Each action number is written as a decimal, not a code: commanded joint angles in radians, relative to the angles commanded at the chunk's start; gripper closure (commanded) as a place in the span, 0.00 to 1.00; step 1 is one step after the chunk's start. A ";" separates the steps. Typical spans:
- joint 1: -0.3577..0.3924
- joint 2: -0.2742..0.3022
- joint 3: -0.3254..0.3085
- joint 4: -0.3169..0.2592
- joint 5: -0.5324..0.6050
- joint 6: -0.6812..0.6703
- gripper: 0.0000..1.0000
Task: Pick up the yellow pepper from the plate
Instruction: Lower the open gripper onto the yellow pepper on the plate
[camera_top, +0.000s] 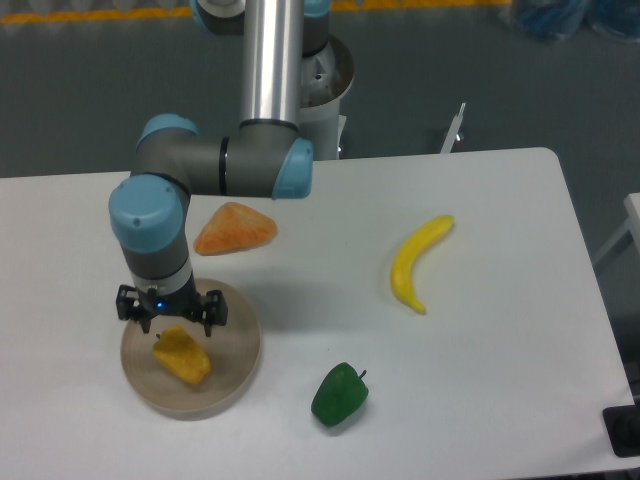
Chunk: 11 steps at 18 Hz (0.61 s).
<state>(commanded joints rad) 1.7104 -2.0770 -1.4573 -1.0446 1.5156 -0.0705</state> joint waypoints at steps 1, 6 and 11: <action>0.000 -0.002 0.000 0.000 0.000 -0.012 0.00; -0.005 -0.020 -0.005 0.000 0.005 -0.022 0.00; -0.015 -0.035 -0.003 0.002 0.005 -0.048 0.00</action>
<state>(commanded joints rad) 1.6951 -2.1123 -1.4603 -1.0431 1.5202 -0.1181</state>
